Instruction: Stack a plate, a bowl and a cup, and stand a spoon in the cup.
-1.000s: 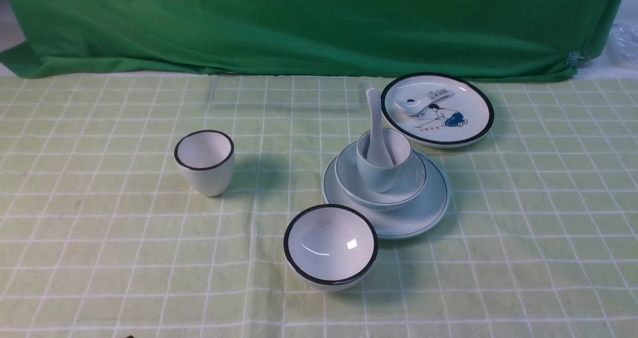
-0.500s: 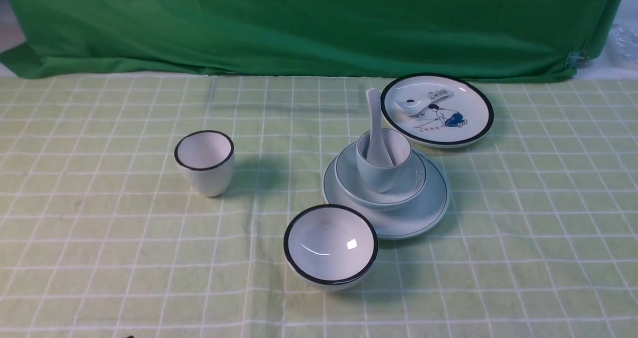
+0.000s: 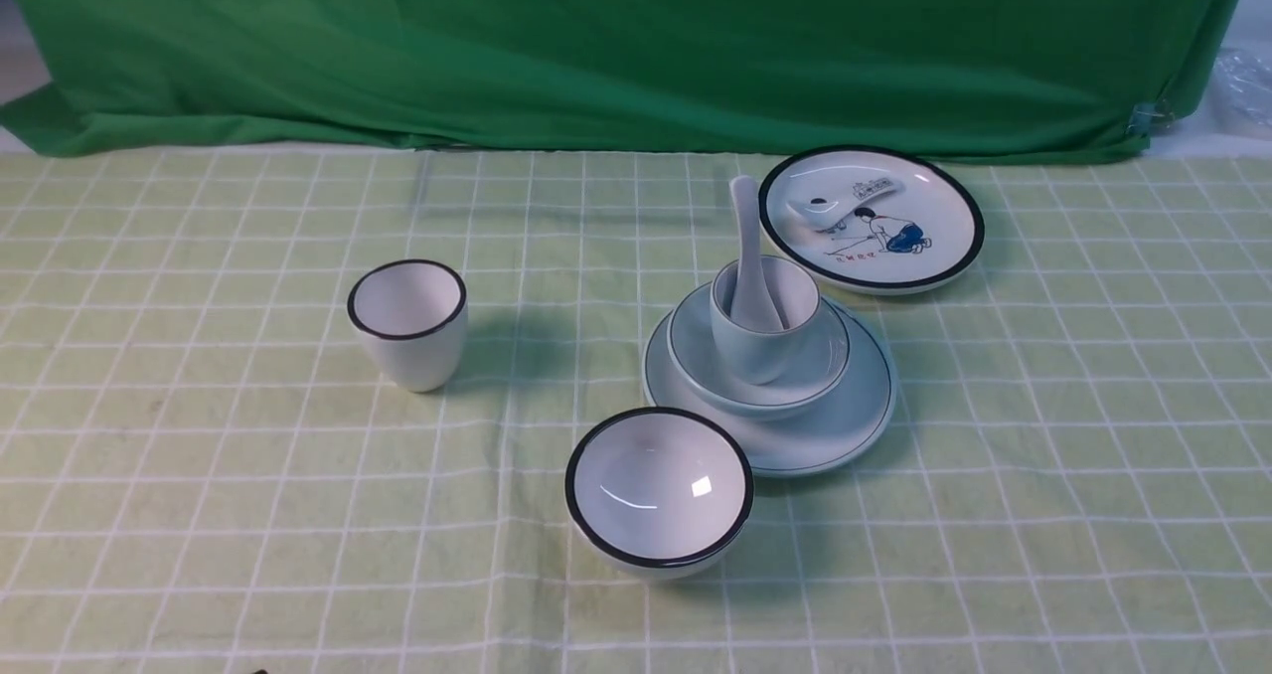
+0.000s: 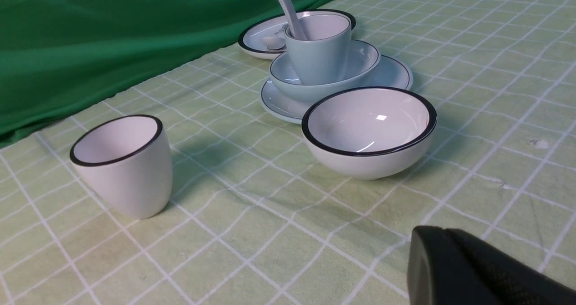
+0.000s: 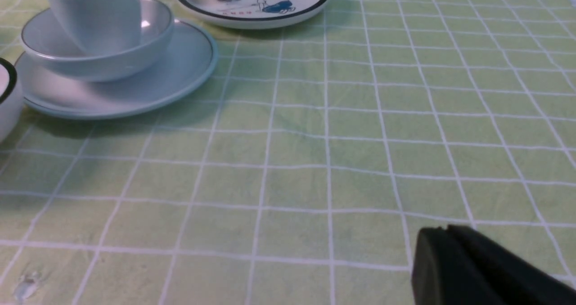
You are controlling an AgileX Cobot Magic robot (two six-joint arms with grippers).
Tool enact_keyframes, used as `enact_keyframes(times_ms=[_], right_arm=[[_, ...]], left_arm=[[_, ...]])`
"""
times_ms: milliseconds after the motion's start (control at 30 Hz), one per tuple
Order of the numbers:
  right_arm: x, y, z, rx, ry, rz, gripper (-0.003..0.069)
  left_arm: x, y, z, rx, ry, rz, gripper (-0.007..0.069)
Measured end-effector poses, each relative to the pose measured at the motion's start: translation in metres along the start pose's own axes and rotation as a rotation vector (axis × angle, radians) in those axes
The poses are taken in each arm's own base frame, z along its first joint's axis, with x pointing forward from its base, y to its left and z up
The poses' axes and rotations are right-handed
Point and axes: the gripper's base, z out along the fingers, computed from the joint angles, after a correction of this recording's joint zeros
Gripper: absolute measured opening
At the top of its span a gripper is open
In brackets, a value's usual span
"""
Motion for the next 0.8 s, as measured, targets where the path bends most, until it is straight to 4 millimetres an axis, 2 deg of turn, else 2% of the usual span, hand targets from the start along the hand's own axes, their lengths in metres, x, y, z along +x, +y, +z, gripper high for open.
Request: enact_keyframes(times_ms=[167, 367, 400, 433, 467, 533, 600, 700, 800], right_arm=[[0.000, 0.000, 0.000, -0.001, 0.000, 0.002, 0.0067], [0.000, 0.000, 0.000, -0.001, 0.000, 0.003, 0.0093], [0.000, 0.000, 0.000, -0.001, 0.000, 0.003, 0.0097], [0.000, 0.000, 0.000, -0.001, 0.000, 0.003, 0.0098], [0.000, 0.000, 0.000, -0.001, 0.000, 0.003, 0.0104], [0.000, 0.000, 0.000, -0.001, 0.000, 0.003, 0.0107], [0.000, 0.000, 0.000, -0.001, 0.000, 0.003, 0.0113], [0.000, 0.000, 0.000, -0.001, 0.000, 0.003, 0.0123], [0.000, 0.000, 0.000, -0.001, 0.000, 0.003, 0.0129]], left_arm=[[0.000, 0.000, 0.000, 0.000, -0.001, 0.002, 0.0006], [-0.014, 0.006, -0.001, -0.081, -0.151, 0.009, 0.0004], [-0.017, 0.011, -0.003, -0.171, -0.187, -0.034, 0.0002], [-0.017, 0.011, -0.003, -0.171, -0.187, -0.040, 0.0002], [-0.018, 0.020, -0.005, -0.311, -0.200, -0.105, 0.0002], [-0.017, 0.024, -0.007, -0.382, -0.194, -0.133, 0.0002], [-0.011, 0.032, -0.010, -0.532, -0.142, -0.191, 0.0002], [0.003, 0.033, -0.014, -0.638, -0.026, -0.297, 0.0002], [0.008, 0.033, -0.016, -0.672, 0.010, -0.341, 0.0002]])
